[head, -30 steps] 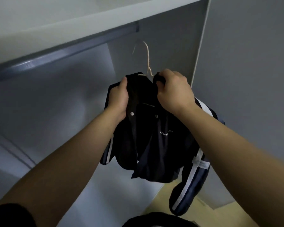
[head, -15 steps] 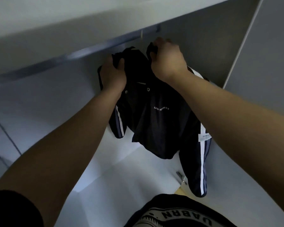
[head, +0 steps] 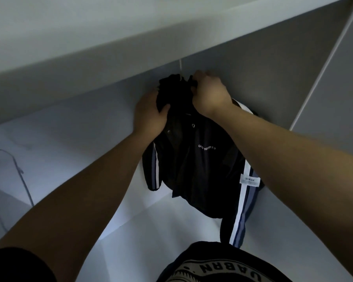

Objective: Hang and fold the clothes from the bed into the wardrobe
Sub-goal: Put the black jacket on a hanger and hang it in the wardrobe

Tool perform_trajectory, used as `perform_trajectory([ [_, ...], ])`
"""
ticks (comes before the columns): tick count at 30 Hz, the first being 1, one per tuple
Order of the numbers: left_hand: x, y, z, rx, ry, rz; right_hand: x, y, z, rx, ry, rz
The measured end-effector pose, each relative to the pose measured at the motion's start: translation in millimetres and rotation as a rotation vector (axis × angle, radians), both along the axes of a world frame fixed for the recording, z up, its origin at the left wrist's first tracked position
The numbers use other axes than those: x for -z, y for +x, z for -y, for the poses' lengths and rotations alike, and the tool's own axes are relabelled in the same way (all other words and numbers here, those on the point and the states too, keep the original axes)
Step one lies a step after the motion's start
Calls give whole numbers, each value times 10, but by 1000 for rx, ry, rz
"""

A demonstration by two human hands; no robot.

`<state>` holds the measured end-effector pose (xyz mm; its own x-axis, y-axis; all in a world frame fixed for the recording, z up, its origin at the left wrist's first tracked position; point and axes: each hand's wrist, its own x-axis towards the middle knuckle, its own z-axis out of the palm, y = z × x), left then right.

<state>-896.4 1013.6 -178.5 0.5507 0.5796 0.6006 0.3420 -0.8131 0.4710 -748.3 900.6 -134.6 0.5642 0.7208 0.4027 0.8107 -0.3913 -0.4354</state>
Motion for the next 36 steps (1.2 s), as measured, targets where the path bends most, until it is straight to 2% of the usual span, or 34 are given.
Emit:
perform_trajectory([
  [3,119,-3,7,-21,-95,-49,89,33,27,-48,-3,98],
  [9,311,46,68,-9,93,-251,343,-125,157,68,25,519],
  [13,416,84,110,72,-62,-204,524,-287,279,30,54,616],
  [18,541,-8,151,-1,-440,-69,728,-380,418,12,8,515],
  [22,861,-120,134,-70,-658,-147,924,-463,523,10,-64,388],
  [26,1066,-157,205,-13,-730,-248,1116,-516,649,-66,-188,219],
  [31,1270,-251,332,0,-777,-300,1395,-611,704,-140,-346,-269],
  [36,1498,-427,369,30,-817,-370,1768,-860,716,-81,-371,-548],
])
